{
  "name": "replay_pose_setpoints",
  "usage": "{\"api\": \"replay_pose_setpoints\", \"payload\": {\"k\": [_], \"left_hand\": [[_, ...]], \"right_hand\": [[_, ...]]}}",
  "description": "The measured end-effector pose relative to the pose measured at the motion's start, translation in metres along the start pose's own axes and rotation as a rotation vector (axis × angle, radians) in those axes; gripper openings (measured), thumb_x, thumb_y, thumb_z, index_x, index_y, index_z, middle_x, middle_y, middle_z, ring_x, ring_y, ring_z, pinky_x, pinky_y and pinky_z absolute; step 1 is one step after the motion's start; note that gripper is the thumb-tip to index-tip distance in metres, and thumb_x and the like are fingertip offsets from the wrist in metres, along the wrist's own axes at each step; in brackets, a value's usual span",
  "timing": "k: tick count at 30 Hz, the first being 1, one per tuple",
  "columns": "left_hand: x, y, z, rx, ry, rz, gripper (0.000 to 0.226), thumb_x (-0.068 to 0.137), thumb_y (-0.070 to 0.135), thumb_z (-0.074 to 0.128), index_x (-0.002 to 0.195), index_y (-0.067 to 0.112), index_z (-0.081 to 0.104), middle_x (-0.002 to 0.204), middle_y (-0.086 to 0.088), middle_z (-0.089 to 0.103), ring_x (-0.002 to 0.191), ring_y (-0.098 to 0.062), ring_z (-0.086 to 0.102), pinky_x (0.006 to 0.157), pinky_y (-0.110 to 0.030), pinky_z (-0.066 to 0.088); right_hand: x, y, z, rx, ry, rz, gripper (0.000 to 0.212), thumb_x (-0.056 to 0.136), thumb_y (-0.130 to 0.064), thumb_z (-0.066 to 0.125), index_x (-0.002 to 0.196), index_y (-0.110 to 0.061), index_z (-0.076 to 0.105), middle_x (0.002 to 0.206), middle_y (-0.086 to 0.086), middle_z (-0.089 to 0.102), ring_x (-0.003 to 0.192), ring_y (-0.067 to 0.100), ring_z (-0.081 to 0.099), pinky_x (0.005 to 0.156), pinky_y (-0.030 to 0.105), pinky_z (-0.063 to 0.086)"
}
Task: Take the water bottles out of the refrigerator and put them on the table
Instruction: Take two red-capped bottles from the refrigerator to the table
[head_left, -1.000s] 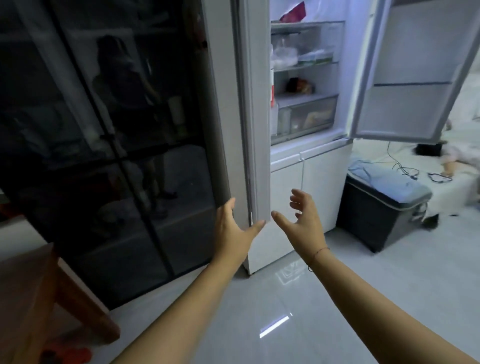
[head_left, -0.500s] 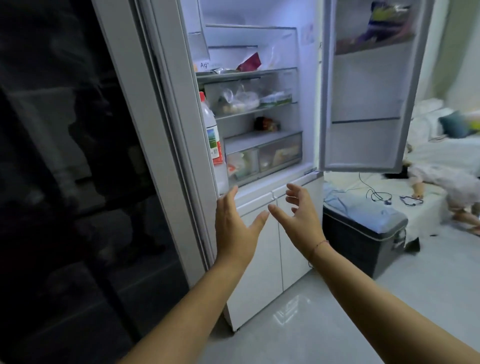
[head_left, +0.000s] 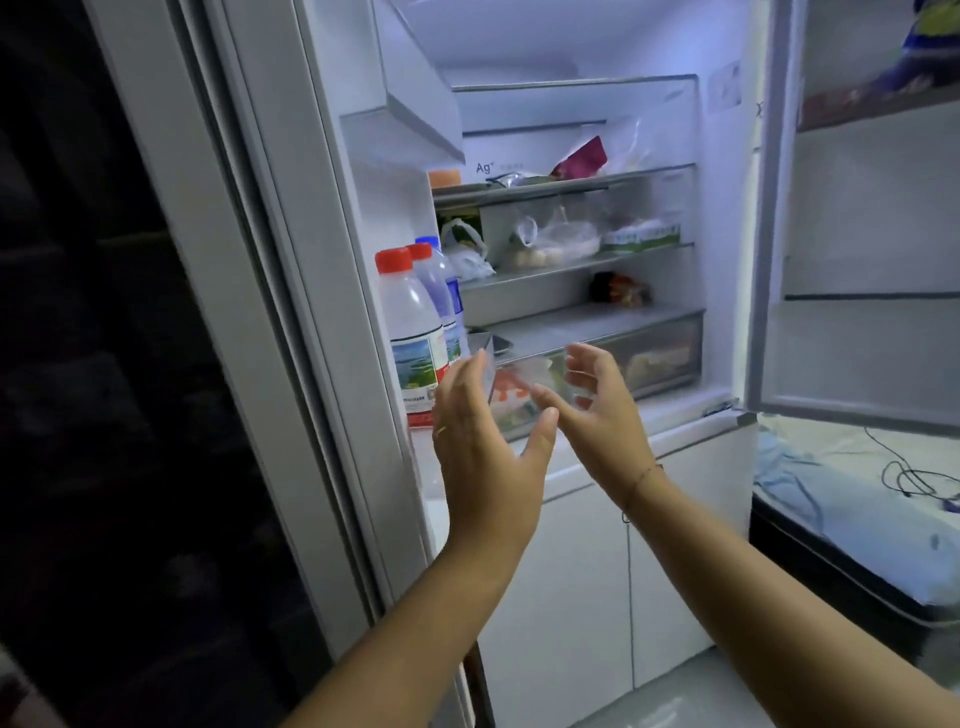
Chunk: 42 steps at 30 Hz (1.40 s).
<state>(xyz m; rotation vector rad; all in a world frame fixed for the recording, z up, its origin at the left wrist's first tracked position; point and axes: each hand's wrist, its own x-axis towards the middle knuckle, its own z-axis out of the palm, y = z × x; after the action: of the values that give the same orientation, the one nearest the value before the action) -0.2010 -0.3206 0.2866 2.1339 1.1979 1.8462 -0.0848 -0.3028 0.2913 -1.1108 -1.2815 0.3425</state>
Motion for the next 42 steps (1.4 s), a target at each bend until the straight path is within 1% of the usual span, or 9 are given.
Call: {"api": "replay_pose_setpoints", "payload": {"k": [3,8,14,16,20,25,30,34,42], "left_hand": [[0.013,0.001,0.021,0.108,0.108,-0.027,0.071,0.083,0.03,0.071,0.142,0.009,0.037,0.148,-0.008,0.037,0.138,-0.021,0.032,0.112,-0.032,0.029],[0.033,0.002,0.046,0.282,0.281,-0.1,0.07,0.081,0.027,0.073,0.139,0.008,0.039,0.146,-0.011,0.037,0.137,-0.024,0.032,0.111,-0.048,0.034],[0.047,0.001,0.048,0.495,0.488,-0.222,0.076,0.079,0.028,0.075,0.142,0.011,0.036,0.15,-0.011,0.029,0.14,-0.026,0.025,0.116,-0.032,0.016],[0.052,-0.003,0.043,0.566,0.483,-0.262,0.081,0.078,0.029,0.075,0.144,0.012,0.031,0.152,-0.01,0.026,0.14,-0.026,0.025,0.114,-0.038,0.023],[0.065,-0.012,0.036,0.631,0.441,-0.286,0.094,0.077,0.031,0.076,0.149,0.017,0.018,0.155,-0.007,0.019,0.143,-0.023,0.022,0.109,-0.03,0.027],[0.083,-0.021,0.025,0.518,0.436,-0.492,0.101,0.078,0.039,0.074,0.149,0.028,0.003,0.152,0.002,0.024,0.138,-0.023,0.032,0.104,-0.044,0.044],[0.087,-0.029,0.022,0.46,0.457,-0.59,0.095,0.077,0.039,0.075,0.146,0.033,0.01,0.139,0.005,0.038,0.124,-0.02,0.047,0.085,-0.031,0.05],[0.087,-0.029,0.02,0.488,0.482,-0.61,0.094,0.072,0.039,0.079,0.142,0.033,0.015,0.132,0.005,0.044,0.117,-0.02,0.051,0.086,-0.037,0.055],[0.083,-0.029,0.019,0.547,0.499,-0.684,0.075,0.065,0.043,0.082,0.117,0.036,0.029,0.111,0.008,0.055,0.098,-0.017,0.06,0.071,-0.028,0.055]], "right_hand": [[0.029,0.014,0.0,0.099,-0.1,-0.015,0.058,0.079,-0.026,0.073,0.129,-0.019,0.044,0.123,-0.002,0.051,0.102,-0.002,0.053,0.085,0.007,0.043],[0.078,0.028,-0.002,0.175,-0.285,-0.058,0.061,0.079,-0.028,0.072,0.132,-0.017,0.042,0.128,0.001,0.05,0.114,0.013,0.051,0.099,0.027,0.043],[0.117,0.029,0.026,0.222,-0.491,-0.147,0.064,0.078,-0.035,0.071,0.132,-0.02,0.041,0.126,-0.005,0.049,0.113,0.007,0.049,0.094,0.021,0.041],[0.124,0.027,0.041,0.255,-0.539,-0.158,0.065,0.079,-0.035,0.071,0.134,-0.021,0.039,0.127,-0.004,0.049,0.115,0.008,0.048,0.095,0.022,0.04],[0.132,0.021,0.068,0.303,-0.59,-0.191,0.067,0.079,-0.034,0.07,0.136,-0.022,0.037,0.133,-0.002,0.047,0.118,0.009,0.046,0.095,0.022,0.038],[0.141,0.011,0.091,0.344,-0.626,-0.208,0.068,0.08,-0.036,0.069,0.137,-0.023,0.035,0.133,-0.004,0.048,0.117,0.009,0.047,0.098,0.029,0.044],[0.155,0.001,0.108,0.285,-0.62,-0.226,0.07,0.083,-0.038,0.065,0.142,-0.021,0.031,0.138,0.001,0.048,0.121,0.016,0.049,0.099,0.037,0.045],[0.16,-0.005,0.122,0.183,-0.676,-0.248,0.069,0.084,-0.039,0.063,0.141,-0.02,0.03,0.135,0.005,0.052,0.12,0.024,0.052,0.091,0.034,0.046],[0.159,0.014,0.128,0.163,-0.872,-0.278,0.062,0.072,-0.04,0.073,0.122,-0.021,0.042,0.096,-0.006,0.056,0.087,0.016,0.058,0.068,0.027,0.044]]}}
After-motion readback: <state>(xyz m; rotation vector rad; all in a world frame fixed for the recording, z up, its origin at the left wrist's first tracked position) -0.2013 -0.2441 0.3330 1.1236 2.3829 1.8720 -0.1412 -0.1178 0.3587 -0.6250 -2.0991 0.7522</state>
